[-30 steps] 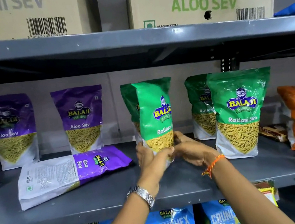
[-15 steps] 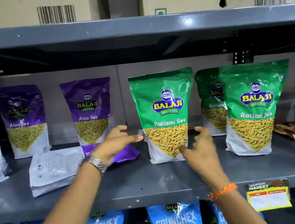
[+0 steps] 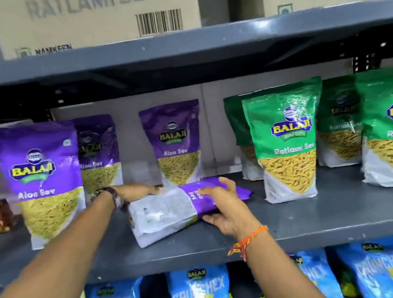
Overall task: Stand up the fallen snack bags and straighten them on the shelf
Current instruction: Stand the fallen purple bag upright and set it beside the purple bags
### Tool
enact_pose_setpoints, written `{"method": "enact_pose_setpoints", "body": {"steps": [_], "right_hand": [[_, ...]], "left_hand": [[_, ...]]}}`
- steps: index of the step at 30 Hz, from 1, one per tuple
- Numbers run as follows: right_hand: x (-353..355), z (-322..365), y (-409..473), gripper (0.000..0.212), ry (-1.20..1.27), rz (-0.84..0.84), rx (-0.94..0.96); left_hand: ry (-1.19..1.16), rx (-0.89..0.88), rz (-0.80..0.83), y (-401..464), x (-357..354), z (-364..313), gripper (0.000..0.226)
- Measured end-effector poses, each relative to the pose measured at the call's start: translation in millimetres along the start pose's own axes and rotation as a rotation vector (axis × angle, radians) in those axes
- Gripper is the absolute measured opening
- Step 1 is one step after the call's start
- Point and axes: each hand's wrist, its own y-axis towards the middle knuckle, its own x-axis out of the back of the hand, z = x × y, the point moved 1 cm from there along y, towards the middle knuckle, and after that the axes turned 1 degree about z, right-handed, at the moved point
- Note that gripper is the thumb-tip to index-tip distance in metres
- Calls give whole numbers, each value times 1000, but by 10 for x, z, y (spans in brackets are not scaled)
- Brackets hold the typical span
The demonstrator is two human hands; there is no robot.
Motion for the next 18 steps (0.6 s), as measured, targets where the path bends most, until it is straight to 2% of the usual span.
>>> {"method": "enact_pose_setpoints", "body": {"steps": [2, 4, 5, 7, 9, 13, 15, 18], "right_hand": [[-123, -96, 3, 28, 15, -82, 28], [-189, -182, 0, 19, 5, -196, 116], [-218, -199, -12, 24, 15, -247, 177], [-270, -172, -63, 39, 31, -329, 316], [-345, -36, -103, 42, -26, -374, 478], [-489, 414, -17, 47, -215, -274, 698], [-534, 613, 42, 52, -320, -196, 769], [-501, 804, 119, 59, -287, -105, 771]], "left_hand": [[-45, -46, 44, -46, 27, 19, 63], [15, -83, 22, -124, 39, 41, 58], [4, -129, -22, -153, 36, 64, 51], [-168, -233, -91, -229, -9, 104, 35], [-370, -314, -163, -299, -65, 154, 32], [-658, -377, -303, -413, -178, 167, 28], [-738, -414, -344, -439, -251, 139, 43], [-728, -409, -465, -442, -418, 43, 84]]}}
